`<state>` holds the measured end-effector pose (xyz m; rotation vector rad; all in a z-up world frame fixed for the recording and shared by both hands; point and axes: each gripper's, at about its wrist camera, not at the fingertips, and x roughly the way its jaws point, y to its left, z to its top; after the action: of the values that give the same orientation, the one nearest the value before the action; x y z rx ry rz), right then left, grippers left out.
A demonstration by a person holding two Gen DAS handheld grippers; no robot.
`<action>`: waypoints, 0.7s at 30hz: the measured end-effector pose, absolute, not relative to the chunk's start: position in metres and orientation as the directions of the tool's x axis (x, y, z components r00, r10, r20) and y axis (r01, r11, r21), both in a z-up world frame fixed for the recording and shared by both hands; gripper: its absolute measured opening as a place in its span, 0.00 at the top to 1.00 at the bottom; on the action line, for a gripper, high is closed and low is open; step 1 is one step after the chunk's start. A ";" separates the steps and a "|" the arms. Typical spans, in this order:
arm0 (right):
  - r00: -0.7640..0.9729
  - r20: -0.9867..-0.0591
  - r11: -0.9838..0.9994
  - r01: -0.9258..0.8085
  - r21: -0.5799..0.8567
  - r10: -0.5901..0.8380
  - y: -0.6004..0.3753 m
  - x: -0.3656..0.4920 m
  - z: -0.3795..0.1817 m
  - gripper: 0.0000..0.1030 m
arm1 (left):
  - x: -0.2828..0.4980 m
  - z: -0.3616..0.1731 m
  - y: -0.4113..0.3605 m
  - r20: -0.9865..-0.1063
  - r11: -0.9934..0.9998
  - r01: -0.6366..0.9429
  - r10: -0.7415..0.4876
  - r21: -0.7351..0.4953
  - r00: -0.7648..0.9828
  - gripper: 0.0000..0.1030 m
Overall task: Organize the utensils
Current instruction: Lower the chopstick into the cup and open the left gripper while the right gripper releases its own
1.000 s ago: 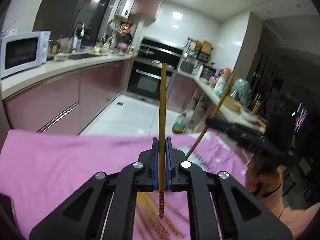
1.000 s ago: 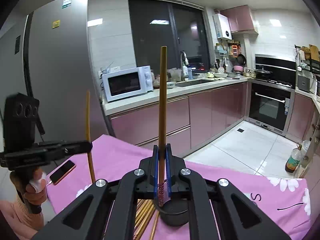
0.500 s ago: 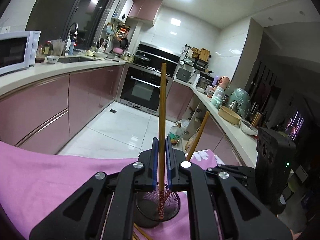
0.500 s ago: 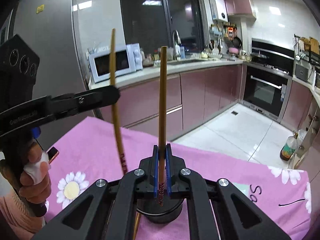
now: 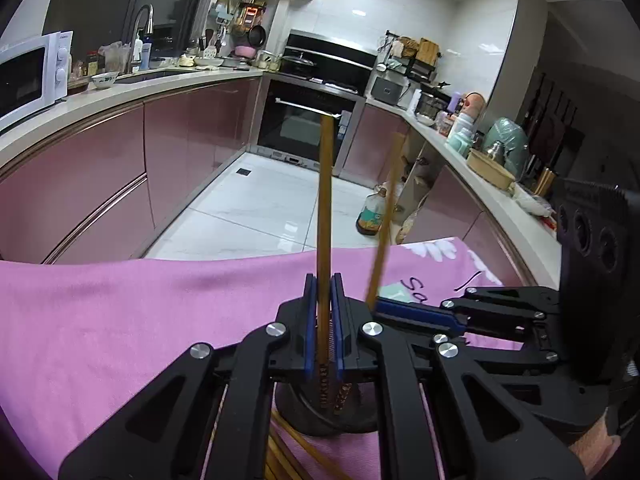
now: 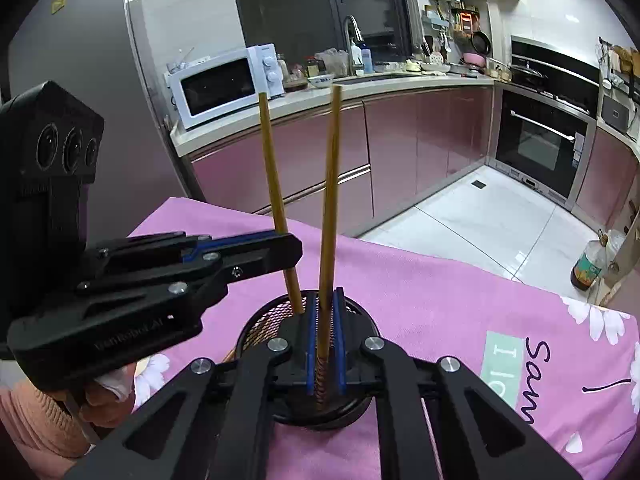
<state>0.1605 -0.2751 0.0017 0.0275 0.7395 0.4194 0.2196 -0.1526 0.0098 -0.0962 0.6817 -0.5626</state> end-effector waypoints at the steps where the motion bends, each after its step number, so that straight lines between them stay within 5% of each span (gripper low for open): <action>1: 0.657 -0.652 0.918 -0.358 0.173 0.379 -0.275 0.162 0.000 0.93 | 0.222 0.007 -0.152 -0.575 0.848 0.459 -0.522 -0.265 0.631 0.92; 7: 0.660 -0.650 0.921 -0.342 0.187 0.377 -0.276 0.162 -0.003 0.87 | 0.226 -0.001 -0.154 -0.579 0.853 0.459 -0.512 -0.250 0.635 0.86; 21: 0.736 -0.535 0.905 -0.395 0.157 0.414 -0.282 0.109 0.016 0.73 | 0.152 0.014 -0.096 -0.496 0.907 0.416 -0.395 -0.073 0.773 0.53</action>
<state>0.1087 -0.2817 0.0163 0.0341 0.5959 0.4446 0.1522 -0.0958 0.0141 0.0420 0.5282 -0.4390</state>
